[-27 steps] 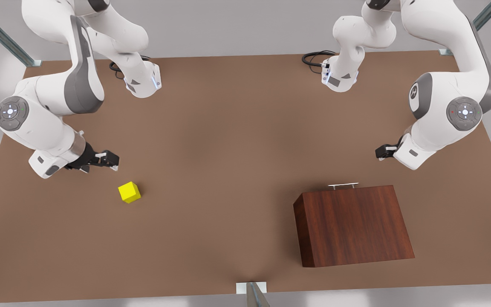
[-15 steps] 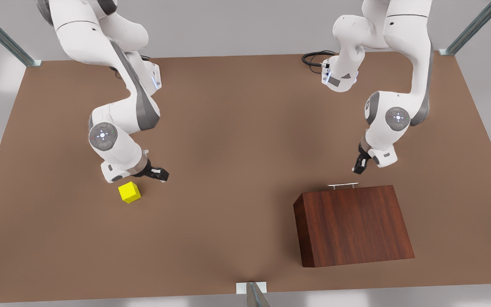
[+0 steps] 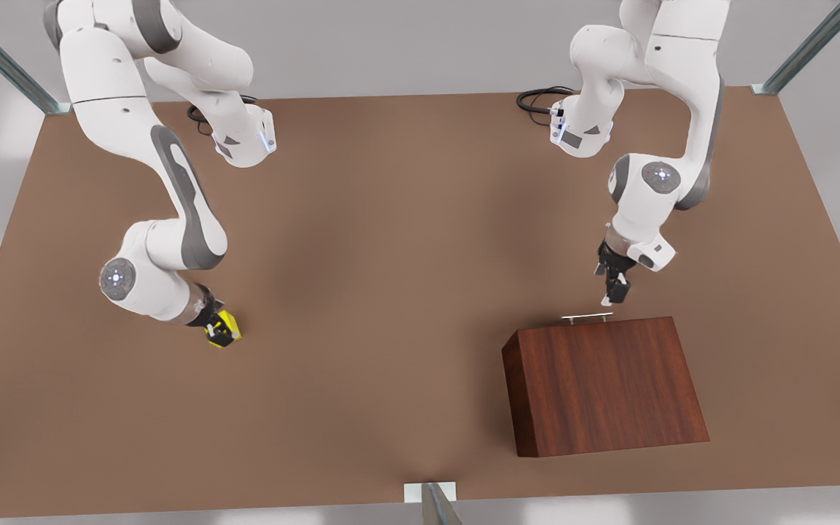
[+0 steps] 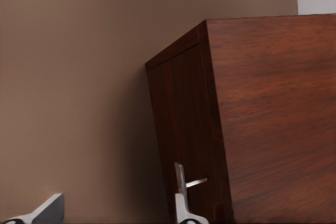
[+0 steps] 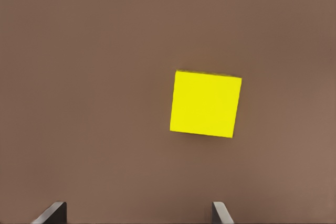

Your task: Open the drawer with left arm, place the square in the middle with right arm, and place the square in the drawer with left arm

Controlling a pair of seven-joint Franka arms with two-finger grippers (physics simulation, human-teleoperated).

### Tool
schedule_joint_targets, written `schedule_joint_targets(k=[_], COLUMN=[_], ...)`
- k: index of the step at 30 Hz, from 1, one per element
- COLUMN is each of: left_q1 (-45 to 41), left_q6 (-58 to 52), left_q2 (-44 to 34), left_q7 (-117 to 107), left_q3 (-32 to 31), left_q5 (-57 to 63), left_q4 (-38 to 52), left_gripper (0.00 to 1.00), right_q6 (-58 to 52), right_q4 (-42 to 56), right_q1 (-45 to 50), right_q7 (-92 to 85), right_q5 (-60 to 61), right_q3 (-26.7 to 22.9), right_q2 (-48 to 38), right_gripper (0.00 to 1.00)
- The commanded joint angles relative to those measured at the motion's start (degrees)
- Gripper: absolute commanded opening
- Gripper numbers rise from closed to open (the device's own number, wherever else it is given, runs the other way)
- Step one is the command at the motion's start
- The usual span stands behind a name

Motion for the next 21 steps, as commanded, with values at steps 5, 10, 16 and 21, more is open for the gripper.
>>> schedule_joint_targets(k=[5,10,16,21], left_q1=[0.58,0.31,0.23,-0.12], left_q6=[1.27,3.46,4.35,4.35], left_q2=[0.91,2.93,3.37,4.42], left_q7=[0.09,0.09,0.09,0.09], left_q3=[0.01,0.01,0.01,-0.08], left_q5=[0.36,0.36,0.62,0.53], left_q4=[-0.12,0.15,0.58,1.55], left_gripper=[1.00,1.00,1.00,1.00], right_q6=[-3.34,-5.19,0.61,0.61], right_q4=[3.66,5.51,3.57,3.05], right_q1=[0.17,-2.20,-4.22,-6.42], right_q7=[0.64,6.88,-3.76,-4.37], right_q5=[-0.26,-7.03,-6.51,-6.77], right_q3=[0.09,0.01,0.36,0.01], right_q2=[1.60,2.83,7.93,9.16], right_gripper=[1.00,1.00,1.00,1.00])
